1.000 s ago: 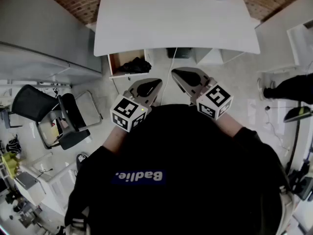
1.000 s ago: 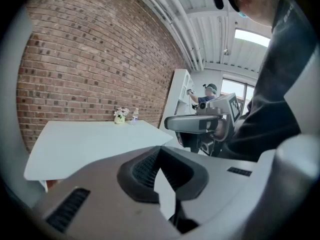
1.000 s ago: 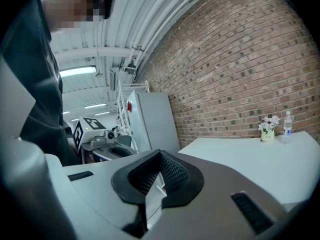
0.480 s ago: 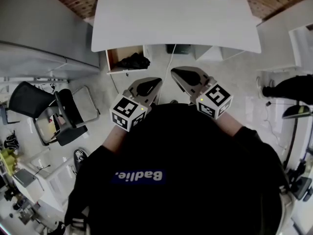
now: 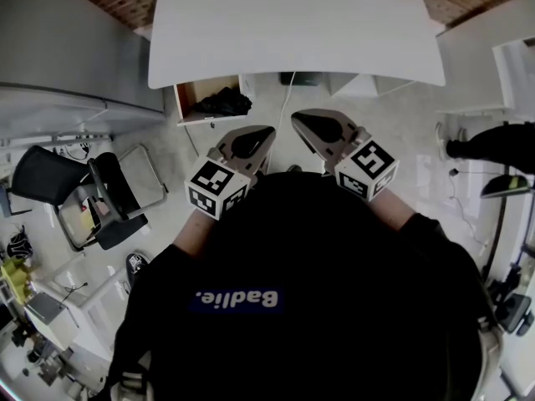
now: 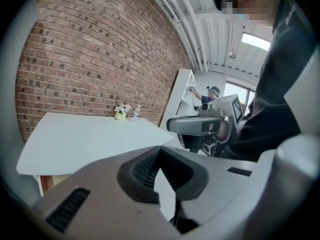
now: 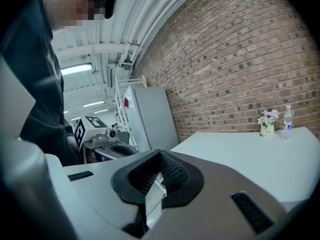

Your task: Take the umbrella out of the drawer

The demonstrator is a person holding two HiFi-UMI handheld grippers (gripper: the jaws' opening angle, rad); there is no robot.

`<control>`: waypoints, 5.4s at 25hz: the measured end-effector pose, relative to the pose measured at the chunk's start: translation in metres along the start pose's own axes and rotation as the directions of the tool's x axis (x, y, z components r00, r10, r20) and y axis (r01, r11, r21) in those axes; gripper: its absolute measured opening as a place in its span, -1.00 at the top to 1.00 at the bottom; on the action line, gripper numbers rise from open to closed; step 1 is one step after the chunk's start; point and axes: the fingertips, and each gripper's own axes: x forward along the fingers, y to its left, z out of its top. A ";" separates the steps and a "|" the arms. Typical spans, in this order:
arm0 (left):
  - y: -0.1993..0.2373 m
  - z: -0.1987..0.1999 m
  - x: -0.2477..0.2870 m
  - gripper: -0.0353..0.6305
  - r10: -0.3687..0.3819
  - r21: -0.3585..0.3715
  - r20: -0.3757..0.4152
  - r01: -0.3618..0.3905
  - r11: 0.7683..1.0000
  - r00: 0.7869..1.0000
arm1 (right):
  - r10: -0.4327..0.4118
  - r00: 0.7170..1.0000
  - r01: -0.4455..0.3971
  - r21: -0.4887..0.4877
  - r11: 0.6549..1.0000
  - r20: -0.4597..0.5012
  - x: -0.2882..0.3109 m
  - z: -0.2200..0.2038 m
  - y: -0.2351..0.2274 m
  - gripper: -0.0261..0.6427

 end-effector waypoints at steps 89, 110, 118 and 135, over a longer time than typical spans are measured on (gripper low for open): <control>0.338 -0.292 0.028 0.35 0.116 0.390 -0.722 0.263 0.883 0.682 | -0.285 0.943 0.313 0.163 0.936 -0.173 0.125 -0.023 -0.043 0.84; 0.361 -0.388 0.068 0.01 0.128 0.368 -0.861 0.432 0.823 0.491 | -0.316 0.899 0.389 0.221 0.895 -0.302 0.097 -0.074 -0.046 0.84; 0.364 -0.398 0.082 0.08 0.173 0.415 -0.859 0.459 0.786 0.481 | -0.308 0.892 0.391 0.226 0.892 -0.330 0.094 -0.085 -0.050 0.84; 0.375 -0.408 0.107 -0.27 0.212 0.421 -0.897 0.601 0.679 0.389 | -0.334 0.868 0.438 0.249 0.864 -0.368 0.087 -0.099 -0.056 0.84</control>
